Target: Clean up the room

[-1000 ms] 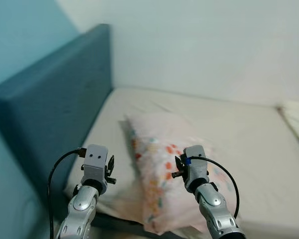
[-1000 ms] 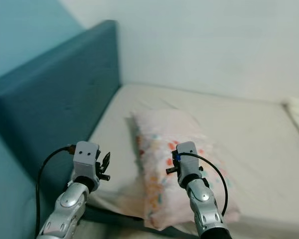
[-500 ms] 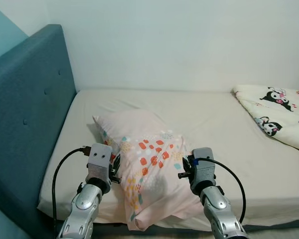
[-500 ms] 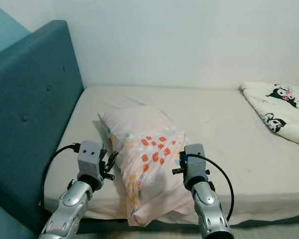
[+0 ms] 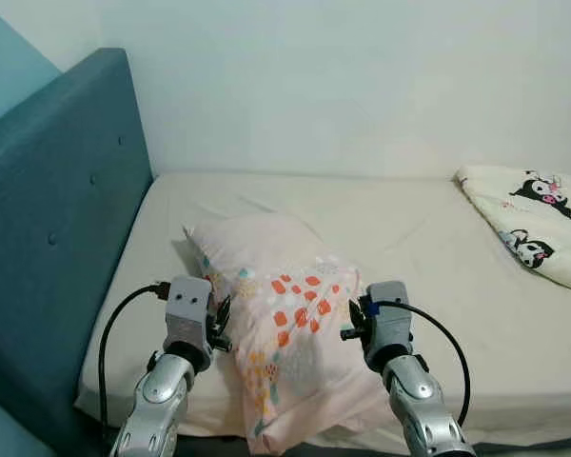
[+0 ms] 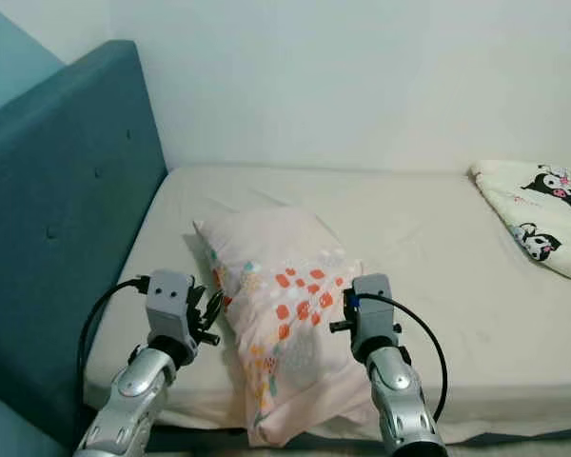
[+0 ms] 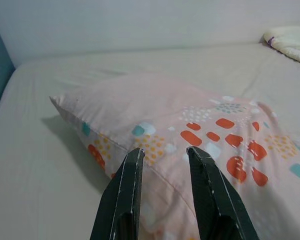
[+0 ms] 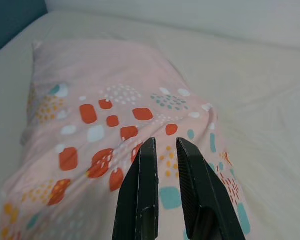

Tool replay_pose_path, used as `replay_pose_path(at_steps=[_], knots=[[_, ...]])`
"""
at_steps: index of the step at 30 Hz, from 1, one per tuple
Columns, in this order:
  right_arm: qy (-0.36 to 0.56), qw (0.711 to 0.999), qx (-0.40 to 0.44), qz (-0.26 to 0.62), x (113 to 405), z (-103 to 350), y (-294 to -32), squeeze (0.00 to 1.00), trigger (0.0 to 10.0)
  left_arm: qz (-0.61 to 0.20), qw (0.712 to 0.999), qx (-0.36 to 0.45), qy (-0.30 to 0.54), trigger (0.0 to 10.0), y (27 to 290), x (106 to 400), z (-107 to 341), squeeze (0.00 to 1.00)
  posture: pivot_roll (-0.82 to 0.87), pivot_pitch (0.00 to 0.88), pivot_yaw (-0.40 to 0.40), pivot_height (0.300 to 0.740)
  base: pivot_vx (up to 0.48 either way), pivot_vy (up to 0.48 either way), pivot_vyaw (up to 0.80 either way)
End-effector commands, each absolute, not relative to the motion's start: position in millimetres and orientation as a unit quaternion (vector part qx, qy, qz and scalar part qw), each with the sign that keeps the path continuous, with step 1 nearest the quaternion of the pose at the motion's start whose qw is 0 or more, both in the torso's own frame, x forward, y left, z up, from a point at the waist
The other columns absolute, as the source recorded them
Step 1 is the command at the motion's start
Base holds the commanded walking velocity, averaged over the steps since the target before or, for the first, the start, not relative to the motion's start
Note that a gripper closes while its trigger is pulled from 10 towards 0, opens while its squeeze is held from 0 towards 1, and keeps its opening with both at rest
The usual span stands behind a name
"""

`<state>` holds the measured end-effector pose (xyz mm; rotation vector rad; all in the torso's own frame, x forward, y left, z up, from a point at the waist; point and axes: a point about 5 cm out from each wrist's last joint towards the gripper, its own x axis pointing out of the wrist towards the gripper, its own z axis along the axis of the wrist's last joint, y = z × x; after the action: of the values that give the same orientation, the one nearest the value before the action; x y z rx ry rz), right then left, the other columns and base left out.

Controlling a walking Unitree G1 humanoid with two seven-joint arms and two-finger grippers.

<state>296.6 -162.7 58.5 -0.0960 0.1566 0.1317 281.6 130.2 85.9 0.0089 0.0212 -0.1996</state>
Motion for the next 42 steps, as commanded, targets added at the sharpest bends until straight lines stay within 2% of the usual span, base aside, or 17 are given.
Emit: replay_pose_path(at_steps=[1, 42], knots=[[0.080, 0.994, -0.047, 0.061, 296.5, 59.7, -164.7, 0.00, 10.0, -0.102, 0.995, 0.002, 0.001, 10.0, 128.0, 280.1, 88.2, 0.00, 0.05, 0.015, -0.073, 0.740, 0.000, 0.000, 0.00], [0.081, 0.993, -0.049, 0.064, 295.1, 59.5, -163.4, 0.00, 10.0, -0.082, 0.996, 0.020, 0.010, 10.0, 131.6, 278.2, 84.8, 0.00, 0.05, 0.025, -0.079, 0.740, 0.000, 0.000, 0.00]])
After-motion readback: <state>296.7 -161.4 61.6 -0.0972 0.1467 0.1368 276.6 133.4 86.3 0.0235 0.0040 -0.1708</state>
